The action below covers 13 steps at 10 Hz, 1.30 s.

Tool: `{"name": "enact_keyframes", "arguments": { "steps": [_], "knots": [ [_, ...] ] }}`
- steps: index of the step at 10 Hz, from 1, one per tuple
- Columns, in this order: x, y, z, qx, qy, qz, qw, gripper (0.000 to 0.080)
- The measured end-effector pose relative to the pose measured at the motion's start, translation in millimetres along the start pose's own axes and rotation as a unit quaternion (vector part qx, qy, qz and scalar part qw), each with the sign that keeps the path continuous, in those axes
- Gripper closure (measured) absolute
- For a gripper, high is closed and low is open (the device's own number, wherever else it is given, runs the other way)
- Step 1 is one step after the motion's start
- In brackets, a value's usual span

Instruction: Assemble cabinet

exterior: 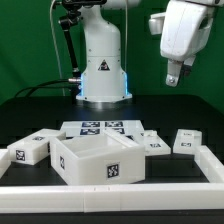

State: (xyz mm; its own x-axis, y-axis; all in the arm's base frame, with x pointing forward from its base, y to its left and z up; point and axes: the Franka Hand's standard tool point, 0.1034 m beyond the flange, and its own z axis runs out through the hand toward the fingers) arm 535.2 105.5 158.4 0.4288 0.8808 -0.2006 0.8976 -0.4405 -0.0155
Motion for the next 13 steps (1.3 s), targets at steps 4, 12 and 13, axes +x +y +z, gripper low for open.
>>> {"name": "enact_keyframes", "arguments": {
  "steps": [4, 12, 13],
  "knots": [
    [0.1, 0.1, 0.5, 0.000, 0.000, 0.000, 1.000, 0.0003],
    [-55.7, 12.5, 43.9, 0.000, 0.022, -0.179, 0.984, 0.0003],
    [-56.7, 12.9, 44.3, 0.000, 0.022, -0.178, 0.984, 0.0003]
  ]
}}
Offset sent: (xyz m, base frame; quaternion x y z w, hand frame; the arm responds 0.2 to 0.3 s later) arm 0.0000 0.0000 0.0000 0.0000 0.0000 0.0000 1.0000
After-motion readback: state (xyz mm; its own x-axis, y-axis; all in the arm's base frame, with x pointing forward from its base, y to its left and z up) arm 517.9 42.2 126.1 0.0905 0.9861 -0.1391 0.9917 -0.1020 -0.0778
